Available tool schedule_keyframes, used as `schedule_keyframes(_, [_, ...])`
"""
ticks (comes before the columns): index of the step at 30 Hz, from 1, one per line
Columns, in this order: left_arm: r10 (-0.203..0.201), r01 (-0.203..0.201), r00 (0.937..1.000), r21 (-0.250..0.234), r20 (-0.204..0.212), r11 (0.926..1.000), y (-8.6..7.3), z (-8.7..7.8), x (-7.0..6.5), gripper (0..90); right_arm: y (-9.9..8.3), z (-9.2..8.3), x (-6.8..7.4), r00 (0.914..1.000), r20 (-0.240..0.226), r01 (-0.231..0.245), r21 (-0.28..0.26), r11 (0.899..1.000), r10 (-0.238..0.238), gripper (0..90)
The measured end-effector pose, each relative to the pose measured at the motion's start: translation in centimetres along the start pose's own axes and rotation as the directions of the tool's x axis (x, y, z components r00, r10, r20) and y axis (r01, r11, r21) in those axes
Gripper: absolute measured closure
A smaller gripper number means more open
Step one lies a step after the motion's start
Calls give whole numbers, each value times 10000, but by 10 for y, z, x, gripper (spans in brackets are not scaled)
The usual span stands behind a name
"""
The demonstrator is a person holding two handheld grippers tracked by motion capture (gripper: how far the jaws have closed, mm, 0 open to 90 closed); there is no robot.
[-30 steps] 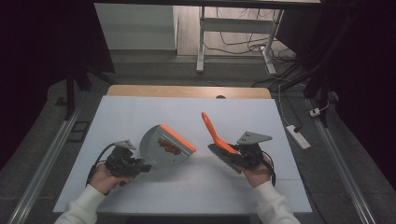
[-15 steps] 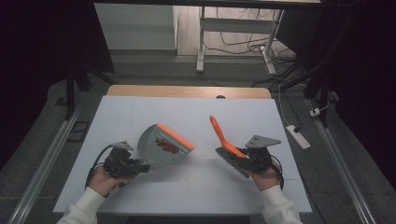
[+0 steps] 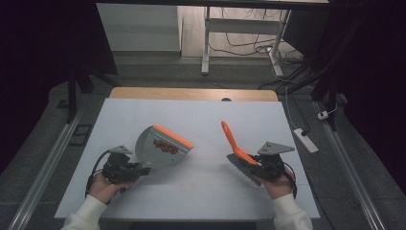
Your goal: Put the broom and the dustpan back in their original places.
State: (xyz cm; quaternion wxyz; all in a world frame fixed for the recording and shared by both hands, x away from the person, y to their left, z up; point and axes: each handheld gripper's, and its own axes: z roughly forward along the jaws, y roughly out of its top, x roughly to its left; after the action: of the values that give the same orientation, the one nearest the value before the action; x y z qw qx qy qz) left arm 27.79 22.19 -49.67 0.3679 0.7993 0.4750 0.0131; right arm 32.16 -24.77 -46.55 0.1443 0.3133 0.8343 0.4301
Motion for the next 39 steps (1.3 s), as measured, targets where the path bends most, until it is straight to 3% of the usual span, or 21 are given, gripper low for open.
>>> schedule_keyframes(12, [-359, 353, 9991, -280, -208, 9990, -8, -3, 2, 616, -7, -8, -6, 9991, 154, -392, 41, 9992, 392, 700])
schedule_keyframes(20, [-818, 791, 9953, -516, -523, 9955, -16, -6, 4, 616, -7, -15, -8, 9972, 239, -707, 116, 9974, 704, 700])
schedule_keyframes(32, [-1618, 1522, 9816, -963, -1015, 9837, -26, -4, 3, 616, -11, -21, -8, 9934, 93, -1145, 253, 9931, 1143, 699])
schedule_keyframes(39, [-2072, 1921, 9695, -1191, -1306, 9741, -29, -2, 3, 616, -12, -21, -4, 9890, -114, -1466, 426, 9883, 1472, 699])
